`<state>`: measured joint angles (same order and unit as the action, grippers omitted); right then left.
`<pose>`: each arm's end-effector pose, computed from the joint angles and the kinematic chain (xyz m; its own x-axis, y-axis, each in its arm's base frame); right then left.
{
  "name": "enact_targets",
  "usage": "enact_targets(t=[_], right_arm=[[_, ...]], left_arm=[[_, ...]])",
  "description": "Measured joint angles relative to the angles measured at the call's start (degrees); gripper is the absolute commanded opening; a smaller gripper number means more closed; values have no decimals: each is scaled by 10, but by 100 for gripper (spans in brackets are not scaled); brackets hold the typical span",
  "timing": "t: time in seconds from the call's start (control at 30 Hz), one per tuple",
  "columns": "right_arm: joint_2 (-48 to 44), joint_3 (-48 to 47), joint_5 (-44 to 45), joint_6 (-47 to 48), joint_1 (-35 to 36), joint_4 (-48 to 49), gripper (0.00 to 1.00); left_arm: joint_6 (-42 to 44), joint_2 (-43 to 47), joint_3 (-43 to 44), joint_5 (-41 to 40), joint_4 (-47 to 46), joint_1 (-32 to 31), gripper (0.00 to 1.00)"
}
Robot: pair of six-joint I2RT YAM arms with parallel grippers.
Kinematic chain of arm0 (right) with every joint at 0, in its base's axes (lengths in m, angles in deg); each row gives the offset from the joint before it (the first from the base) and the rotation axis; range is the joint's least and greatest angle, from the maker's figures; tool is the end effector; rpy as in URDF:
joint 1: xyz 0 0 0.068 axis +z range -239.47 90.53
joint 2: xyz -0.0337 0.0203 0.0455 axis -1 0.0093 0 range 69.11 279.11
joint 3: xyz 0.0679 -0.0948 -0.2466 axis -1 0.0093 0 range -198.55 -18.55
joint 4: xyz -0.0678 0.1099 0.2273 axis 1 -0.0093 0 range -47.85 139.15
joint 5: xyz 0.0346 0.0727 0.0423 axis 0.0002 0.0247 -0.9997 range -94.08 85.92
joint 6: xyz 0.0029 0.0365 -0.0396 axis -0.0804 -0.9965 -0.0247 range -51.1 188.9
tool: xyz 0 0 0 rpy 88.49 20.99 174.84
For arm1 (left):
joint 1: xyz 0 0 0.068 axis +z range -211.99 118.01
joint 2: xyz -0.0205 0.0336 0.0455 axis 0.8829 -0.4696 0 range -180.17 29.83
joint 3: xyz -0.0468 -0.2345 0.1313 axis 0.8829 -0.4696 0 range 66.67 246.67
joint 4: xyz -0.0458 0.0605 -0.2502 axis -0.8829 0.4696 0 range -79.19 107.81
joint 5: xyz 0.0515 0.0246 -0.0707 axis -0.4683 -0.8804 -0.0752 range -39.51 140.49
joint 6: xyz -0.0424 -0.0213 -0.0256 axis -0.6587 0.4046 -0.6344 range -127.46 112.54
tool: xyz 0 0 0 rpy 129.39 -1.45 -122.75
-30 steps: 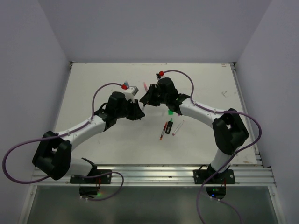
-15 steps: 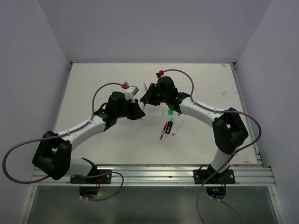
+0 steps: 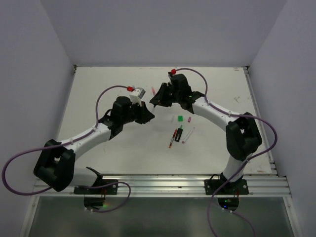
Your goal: Open the pen caps
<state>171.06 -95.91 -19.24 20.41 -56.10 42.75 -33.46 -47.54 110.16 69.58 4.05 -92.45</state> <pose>0.3418 0.2362 0.2685 -0.8226 0.3237 -0.4674 -0.1539 0.6646 0.7312 0.2483 -0.1595 0.2353 -0.6731 -0.0847 -0.7347 0.4838 0.7008 -0.5242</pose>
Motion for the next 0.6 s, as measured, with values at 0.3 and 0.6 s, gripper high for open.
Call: enact_targets(t=[0.3, 0.6], right_arm=[[7, -18, 3, 5, -8, -9, 0], [25, -61, 2, 5, -21, -31, 0]], left_arm=[[0, -17, 11, -2, -16, 0, 0], [0, -28, 22, -20, -40, 0, 0]])
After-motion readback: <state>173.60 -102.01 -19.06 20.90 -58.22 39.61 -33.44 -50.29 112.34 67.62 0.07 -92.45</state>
